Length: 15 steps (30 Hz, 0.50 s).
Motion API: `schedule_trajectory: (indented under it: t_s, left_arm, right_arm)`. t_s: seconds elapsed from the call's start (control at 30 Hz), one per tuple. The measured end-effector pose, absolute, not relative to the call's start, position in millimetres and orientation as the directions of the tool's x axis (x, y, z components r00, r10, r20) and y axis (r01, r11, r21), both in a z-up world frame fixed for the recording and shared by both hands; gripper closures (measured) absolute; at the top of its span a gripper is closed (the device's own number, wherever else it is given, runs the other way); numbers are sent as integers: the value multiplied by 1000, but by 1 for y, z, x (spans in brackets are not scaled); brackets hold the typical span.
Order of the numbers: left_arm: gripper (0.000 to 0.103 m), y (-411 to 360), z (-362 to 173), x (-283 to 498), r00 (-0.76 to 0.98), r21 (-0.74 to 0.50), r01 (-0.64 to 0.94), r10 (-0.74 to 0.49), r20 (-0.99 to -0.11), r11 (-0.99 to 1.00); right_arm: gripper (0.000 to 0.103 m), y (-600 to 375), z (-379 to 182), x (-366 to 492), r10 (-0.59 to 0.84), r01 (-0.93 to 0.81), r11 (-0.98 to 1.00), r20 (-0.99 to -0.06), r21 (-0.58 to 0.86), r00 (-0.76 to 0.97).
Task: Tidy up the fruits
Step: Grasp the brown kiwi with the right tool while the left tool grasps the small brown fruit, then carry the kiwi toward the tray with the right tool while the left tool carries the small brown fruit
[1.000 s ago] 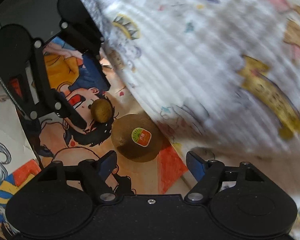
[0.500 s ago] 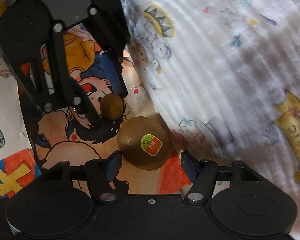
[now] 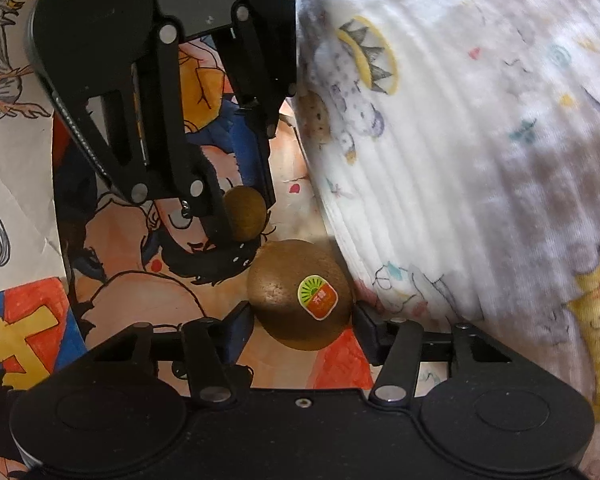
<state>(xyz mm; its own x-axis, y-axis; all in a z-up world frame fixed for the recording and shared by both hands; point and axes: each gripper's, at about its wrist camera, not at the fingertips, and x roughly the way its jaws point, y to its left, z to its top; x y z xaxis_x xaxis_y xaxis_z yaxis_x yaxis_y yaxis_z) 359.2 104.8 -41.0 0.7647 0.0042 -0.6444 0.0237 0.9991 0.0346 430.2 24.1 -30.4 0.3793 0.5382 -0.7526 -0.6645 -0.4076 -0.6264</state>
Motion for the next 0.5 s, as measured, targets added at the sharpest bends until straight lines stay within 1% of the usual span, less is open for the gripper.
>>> schedule_trajectory:
  t_s: [0.27, 0.5]
  left_arm:
    - [73, 109, -35, 347, 759, 21, -7, 19, -651, 1000]
    - [73, 114, -31, 337, 752, -11, -89, 60, -656, 996]
  right_arm:
    - [48, 26, -32, 435, 539, -699, -364, -751, -616, 381]
    - [48, 27, -27, 448, 530, -811, -218, -764, -542, 368]
